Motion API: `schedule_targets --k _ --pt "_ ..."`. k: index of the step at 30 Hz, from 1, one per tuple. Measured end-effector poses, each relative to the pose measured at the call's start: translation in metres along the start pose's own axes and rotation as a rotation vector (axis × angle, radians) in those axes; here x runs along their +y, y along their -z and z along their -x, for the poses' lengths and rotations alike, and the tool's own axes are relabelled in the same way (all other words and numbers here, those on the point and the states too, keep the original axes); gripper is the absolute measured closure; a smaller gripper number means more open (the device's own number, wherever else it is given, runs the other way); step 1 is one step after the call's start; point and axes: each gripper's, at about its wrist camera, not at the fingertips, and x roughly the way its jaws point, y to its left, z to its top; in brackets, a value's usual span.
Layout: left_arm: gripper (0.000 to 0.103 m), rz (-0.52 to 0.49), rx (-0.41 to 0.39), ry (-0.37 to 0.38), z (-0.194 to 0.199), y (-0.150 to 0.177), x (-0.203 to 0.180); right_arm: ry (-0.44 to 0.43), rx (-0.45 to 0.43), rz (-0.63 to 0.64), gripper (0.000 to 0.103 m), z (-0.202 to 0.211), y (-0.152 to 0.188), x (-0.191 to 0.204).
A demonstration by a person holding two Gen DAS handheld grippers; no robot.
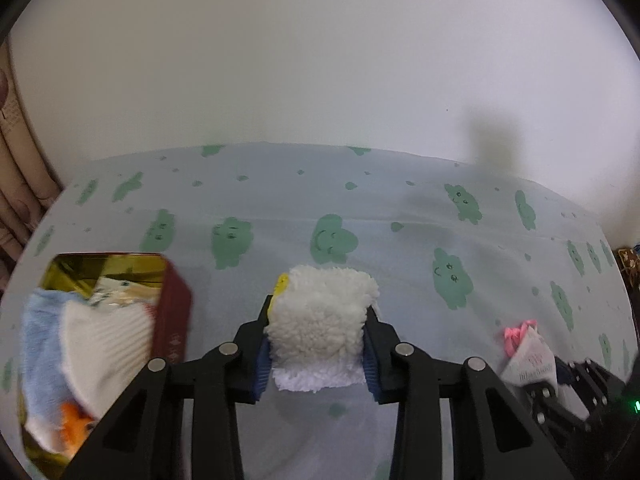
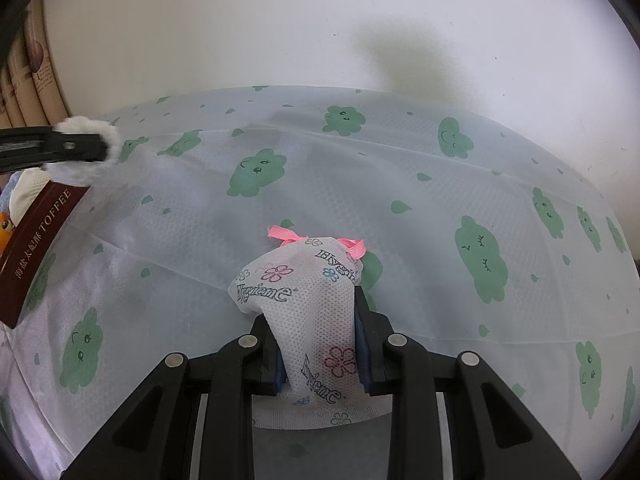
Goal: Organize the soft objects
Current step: 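Carry the sheep toy into the tin with the left tool and release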
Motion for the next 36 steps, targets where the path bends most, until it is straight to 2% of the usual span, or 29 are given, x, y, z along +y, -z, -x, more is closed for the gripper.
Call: schedule_targets --k 6,15,25,27,30,36 --pt "0.066 0.015 -0.059 -0.029 0.052 0.005 0.033 0.001 0.000 0.001 0.076 0.000 0.000 0.000" --pt "0.066 0.070 -0.072 -0.123 0.097 0.030 0.106 0.008 0.000 0.006 0.076 0.000 -0.001 0.001" --pt "0.066 0.074 -0.013 -0.159 0.111 0.086 0.147 0.011 0.000 0.008 0.076 0.001 -0.001 0.002" --pt "0.066 0.093 0.004 -0.137 0.110 0.094 0.152 0.013 0.000 0.009 0.076 0.001 -0.001 0.002" --pt "0.066 0.119 0.004 -0.119 0.108 0.103 0.158 0.013 0.000 0.008 0.077 0.001 -0.001 0.002" --pt "0.066 0.089 0.006 -0.155 0.102 0.109 0.161 0.013 0.000 0.011 0.077 0.001 -0.001 0.002"
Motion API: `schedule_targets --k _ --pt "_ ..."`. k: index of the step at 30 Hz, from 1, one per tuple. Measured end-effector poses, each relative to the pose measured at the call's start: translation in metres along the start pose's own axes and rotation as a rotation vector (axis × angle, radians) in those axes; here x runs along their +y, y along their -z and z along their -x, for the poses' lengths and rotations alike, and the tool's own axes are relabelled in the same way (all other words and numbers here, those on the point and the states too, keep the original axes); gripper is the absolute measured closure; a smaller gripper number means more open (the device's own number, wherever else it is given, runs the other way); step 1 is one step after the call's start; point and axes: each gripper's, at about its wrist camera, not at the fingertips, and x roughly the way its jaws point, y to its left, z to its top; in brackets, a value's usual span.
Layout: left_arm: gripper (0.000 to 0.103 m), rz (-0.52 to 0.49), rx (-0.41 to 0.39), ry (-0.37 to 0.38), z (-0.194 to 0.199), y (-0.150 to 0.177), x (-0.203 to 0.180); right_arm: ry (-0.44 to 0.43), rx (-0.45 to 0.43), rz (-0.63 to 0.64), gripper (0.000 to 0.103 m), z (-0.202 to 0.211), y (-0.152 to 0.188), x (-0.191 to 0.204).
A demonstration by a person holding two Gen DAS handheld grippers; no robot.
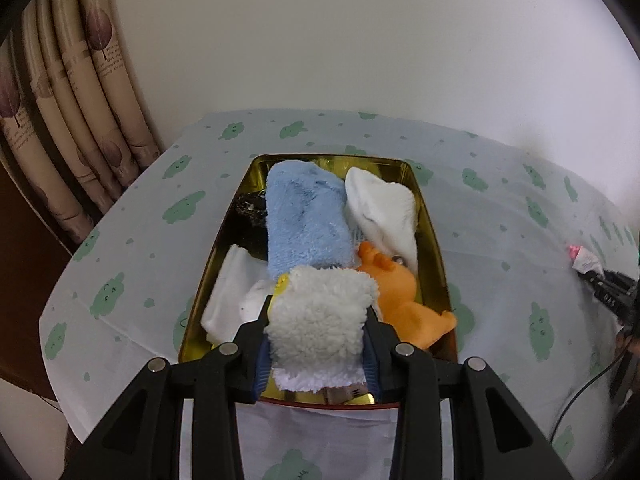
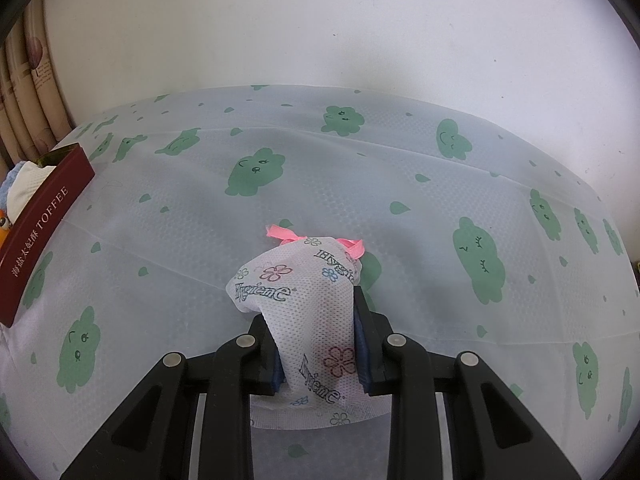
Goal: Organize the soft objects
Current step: 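Carry the sheep toy into the tin with the left tool and release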
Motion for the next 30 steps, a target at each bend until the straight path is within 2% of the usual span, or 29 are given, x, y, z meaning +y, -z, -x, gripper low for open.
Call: schedule_targets --k 9,13,14,20,24,30 --pt "0.063 0.033 0.006 -0.024 -0.014 0.007 0.010 0.000 0.000 0.001 0.077 0.000 0.000 0.000" --pt "0.058 0.030 0.021 -0.009 -0.018 0.011 0.008 0.000 0.000 0.002 0.077 0.000 0.000 0.000" --pt "0.054 0.024 0.015 -0.009 -0.017 0.011 0.006 0.000 0.000 0.002 0.077 0.000 0.000 0.000" --pt "0.047 0.020 -0.012 -0.020 -0.011 0.009 0.008 0.002 0.000 0.003 0.077 0.000 0.000 0.000" --pt "0.046 0.021 -0.034 -0.023 -0.002 0.007 0.009 0.003 0.000 0.004 0.077 0.000 0.000 -0.001" --pt "0.046 0.028 -0.113 -0.030 0.019 0.000 0.013 0.006 -0.001 0.007 0.077 0.000 0.000 -0.001"
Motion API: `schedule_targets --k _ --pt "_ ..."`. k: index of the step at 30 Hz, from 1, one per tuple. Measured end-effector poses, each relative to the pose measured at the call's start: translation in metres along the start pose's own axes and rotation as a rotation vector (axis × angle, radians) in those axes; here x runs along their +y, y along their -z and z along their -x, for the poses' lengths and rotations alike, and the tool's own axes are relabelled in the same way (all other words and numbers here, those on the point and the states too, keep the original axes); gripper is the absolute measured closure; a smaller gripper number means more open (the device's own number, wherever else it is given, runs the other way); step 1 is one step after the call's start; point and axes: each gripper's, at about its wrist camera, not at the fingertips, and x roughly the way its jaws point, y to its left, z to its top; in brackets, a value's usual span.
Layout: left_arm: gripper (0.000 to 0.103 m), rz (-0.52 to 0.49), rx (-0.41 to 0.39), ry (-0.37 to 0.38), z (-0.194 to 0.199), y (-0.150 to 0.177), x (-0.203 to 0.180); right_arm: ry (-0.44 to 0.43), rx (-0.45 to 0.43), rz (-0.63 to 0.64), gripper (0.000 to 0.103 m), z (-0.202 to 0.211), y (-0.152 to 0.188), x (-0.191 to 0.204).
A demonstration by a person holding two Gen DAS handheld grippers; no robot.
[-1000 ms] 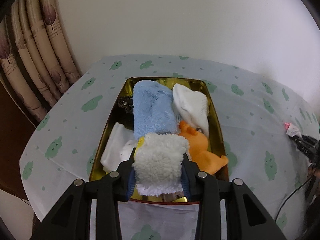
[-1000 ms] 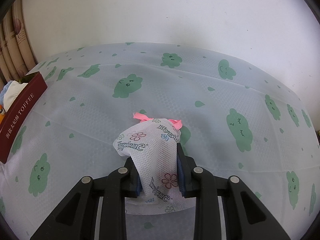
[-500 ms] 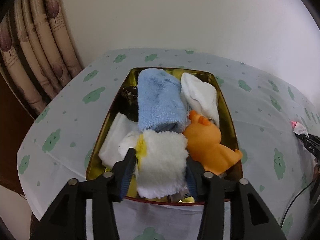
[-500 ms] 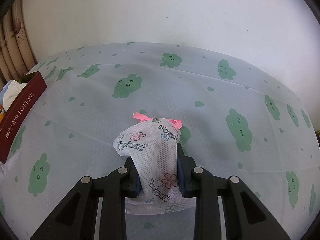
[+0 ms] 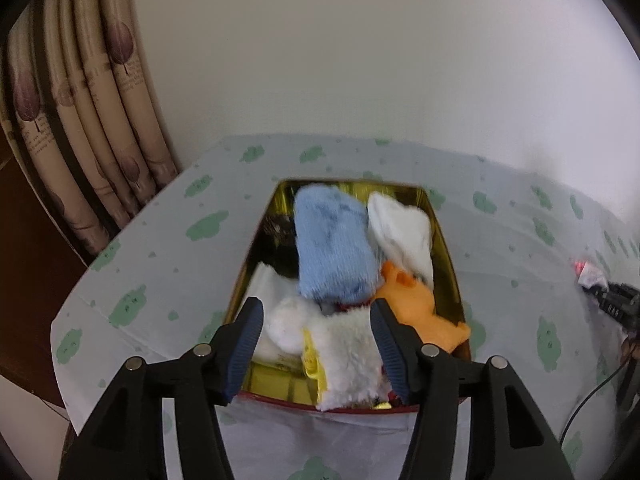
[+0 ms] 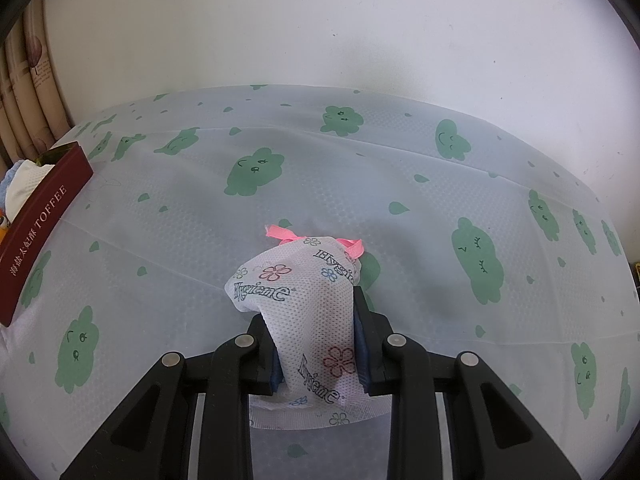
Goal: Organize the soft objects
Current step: 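Carry the sheep toy into the tin with the left tool and release, then carry the white pouch into the tin with the right tool and release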
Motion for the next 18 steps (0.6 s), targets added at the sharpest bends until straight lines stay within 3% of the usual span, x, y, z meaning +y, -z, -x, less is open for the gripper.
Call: schedule_targets --k 6,14,18 --pt "0.045 0.072 -0.092 -0.079 0.010 -0.007 0.014 0.012 -0.003 0.008 0.077 0.001 -0.001 0.002" --pt "0.045 0.126 -0.105 -0.200 0.009 0.007 0.031 0.026 0.006 0.018 0.081 0.004 -0.002 0.007" --pt "0.045 0.134 -0.103 -0.194 0.008 0.015 0.038 0.014 0.004 -0.002 0.081 0.015 -0.009 0.013"
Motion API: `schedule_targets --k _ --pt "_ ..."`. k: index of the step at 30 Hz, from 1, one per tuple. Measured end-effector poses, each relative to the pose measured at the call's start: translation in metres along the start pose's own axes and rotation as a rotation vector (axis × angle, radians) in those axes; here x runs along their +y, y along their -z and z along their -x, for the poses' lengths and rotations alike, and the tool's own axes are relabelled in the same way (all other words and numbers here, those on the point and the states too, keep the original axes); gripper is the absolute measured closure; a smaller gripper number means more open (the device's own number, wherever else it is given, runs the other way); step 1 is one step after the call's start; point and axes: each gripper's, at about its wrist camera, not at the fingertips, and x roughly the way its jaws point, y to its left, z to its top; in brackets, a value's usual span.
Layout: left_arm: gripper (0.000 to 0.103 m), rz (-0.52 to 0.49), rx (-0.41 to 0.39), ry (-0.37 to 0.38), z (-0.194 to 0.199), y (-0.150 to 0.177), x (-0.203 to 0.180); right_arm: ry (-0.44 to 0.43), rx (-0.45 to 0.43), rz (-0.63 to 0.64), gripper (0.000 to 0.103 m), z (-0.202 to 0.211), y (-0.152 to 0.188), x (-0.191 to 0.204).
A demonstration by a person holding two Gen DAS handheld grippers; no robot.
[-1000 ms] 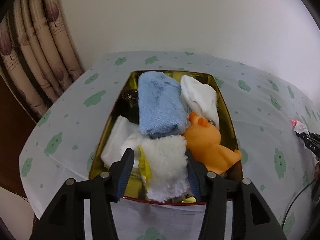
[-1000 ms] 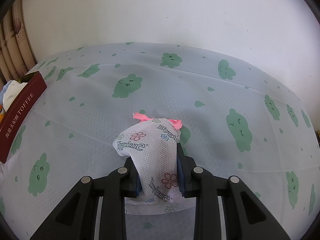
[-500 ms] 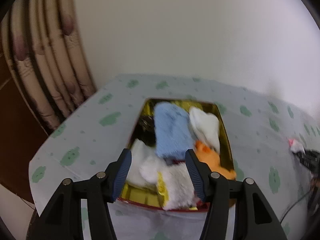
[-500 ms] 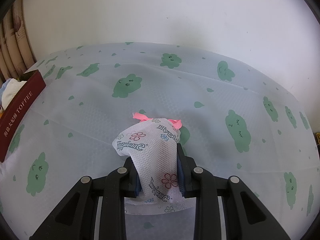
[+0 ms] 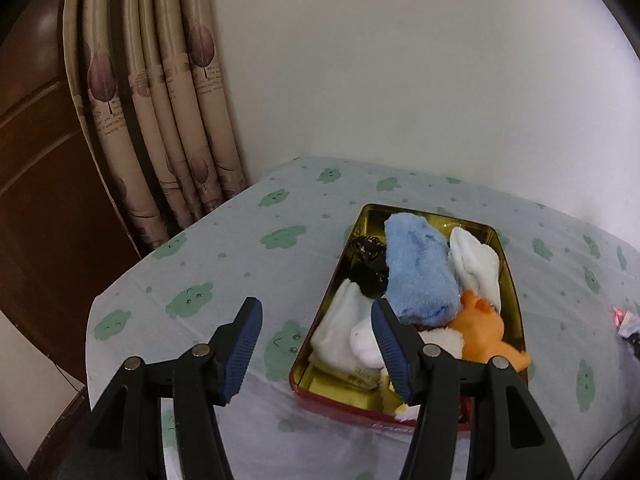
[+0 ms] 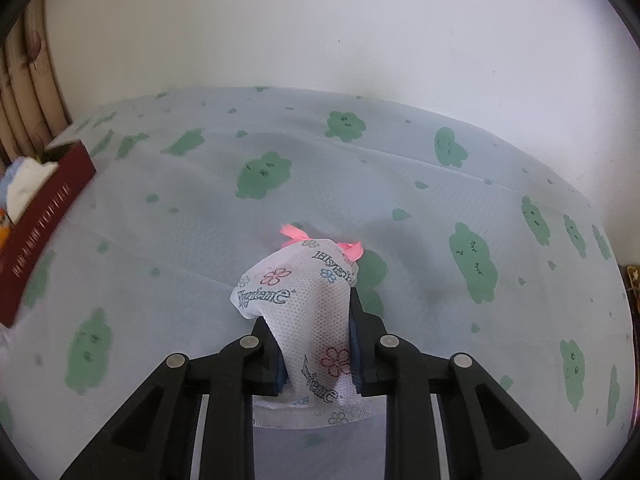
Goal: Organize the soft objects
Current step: 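Carry the white pouch into the tin with the right tool and release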
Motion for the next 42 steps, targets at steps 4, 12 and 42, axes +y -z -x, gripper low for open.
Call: schedule_targets --k 4,12,42 --pt "0.045 0.023 -0.004 0.008 -0.001 0.002 0.007 -0.033 -0.018 0.017 0.081 0.018 -0.016 0.021" --pt "0.045 0.020 -0.009 0.002 0.002 0.003 0.014 -0.191 -0.051 0.111 0.081 0.046 -0.051 0.116" --pt "0.045 0.123 0.044 0.028 -0.004 -0.004 0.057 -0.304 -0.028 0.381 0.057 0.017 -0.093 0.342"
